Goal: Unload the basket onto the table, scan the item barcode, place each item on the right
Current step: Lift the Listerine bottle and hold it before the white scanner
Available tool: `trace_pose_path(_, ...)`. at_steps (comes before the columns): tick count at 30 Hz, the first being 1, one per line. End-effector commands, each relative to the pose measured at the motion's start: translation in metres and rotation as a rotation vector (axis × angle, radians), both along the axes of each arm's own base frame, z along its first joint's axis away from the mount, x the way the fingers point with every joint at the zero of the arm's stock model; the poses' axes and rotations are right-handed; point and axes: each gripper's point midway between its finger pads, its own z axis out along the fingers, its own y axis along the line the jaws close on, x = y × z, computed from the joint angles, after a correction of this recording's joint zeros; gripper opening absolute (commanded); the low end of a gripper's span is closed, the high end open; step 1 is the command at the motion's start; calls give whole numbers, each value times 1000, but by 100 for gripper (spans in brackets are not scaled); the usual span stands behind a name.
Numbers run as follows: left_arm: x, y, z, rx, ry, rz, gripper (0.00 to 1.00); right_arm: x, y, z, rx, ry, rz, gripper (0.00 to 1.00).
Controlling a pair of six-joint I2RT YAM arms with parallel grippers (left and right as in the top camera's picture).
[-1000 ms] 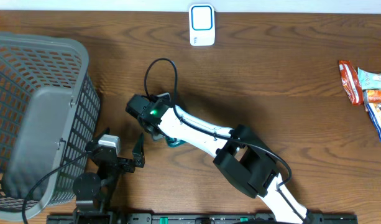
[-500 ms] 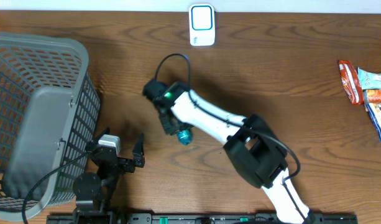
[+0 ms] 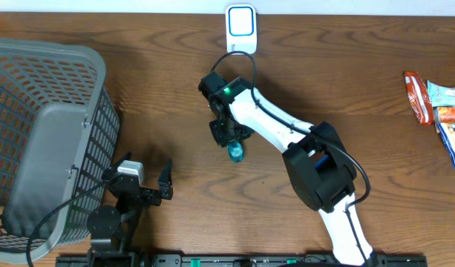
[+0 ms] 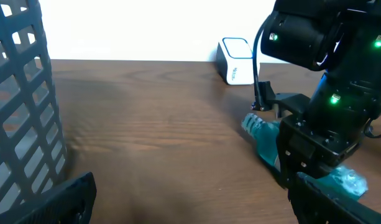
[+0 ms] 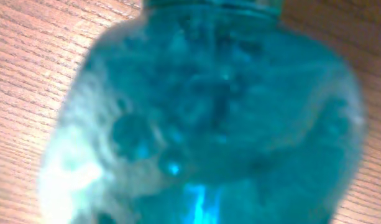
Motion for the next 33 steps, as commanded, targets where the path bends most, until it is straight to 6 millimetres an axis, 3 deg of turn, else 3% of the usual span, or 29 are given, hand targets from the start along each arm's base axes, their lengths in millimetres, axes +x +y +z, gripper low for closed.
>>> trace_pose_path(1, -1, 0, -13, 5, 36, -2, 98, 6, -2, 16, -24, -76, 30, 43)
trace_pose_path(8, -1, 0, -13, 5, 36, -3, 98, 8, -2, 17, -20, -79, 26, 61)
trace_pose_path(19, -1, 0, -13, 5, 36, -3, 98, 22, 3, 33, 8, -114, 6, 64)
trace_pose_path(27, -1, 0, -13, 5, 36, -2, 98, 38, 14, 75, 51, -167, 1, 82)
trace_pose_path(33, -1, 0, -13, 5, 36, -2, 98, 37, 12, 109, 54, -170, -3, 86)
